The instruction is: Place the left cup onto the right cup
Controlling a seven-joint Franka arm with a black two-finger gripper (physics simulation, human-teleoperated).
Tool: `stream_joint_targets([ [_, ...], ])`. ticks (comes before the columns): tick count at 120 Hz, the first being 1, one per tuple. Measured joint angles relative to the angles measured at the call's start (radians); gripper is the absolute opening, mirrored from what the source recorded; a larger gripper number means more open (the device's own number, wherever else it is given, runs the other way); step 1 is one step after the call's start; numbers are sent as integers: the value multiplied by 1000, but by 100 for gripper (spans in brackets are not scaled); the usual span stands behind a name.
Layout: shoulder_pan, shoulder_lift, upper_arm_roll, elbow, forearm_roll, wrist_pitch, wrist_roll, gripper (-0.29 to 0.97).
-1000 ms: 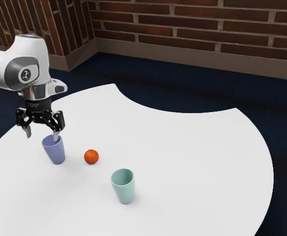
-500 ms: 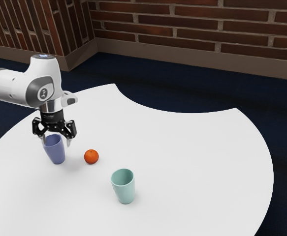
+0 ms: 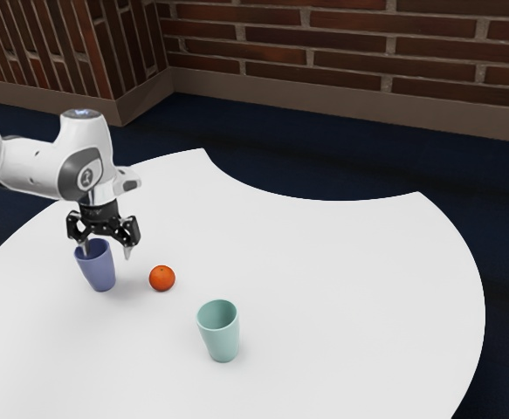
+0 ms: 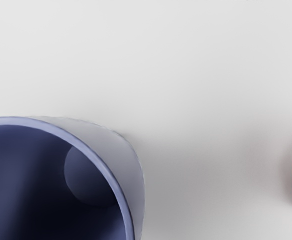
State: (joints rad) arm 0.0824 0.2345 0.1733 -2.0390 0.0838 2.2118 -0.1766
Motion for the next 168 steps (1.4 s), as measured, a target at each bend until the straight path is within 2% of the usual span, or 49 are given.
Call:
stream_joint_targets([
  [46,3,69,0,31,-2,50,49,67],
  [52,3,70,0,31,-2,55,53,59],
  [68,12,68,0,31,-14,63,61,25],
  [80,21,68,0,29,-21,67,66,9],
  [97,26,68,0,28,-23,67,73,-2],
  [124,26,56,3,24,-20,64,80,-8],
  [136,24,12,3,17,-18,51,77,-9],
  [153,-30,-172,1,-27,-11,-19,52,-9],
  [168,-87,-270,-13,-30,-8,-96,13,-10],
])
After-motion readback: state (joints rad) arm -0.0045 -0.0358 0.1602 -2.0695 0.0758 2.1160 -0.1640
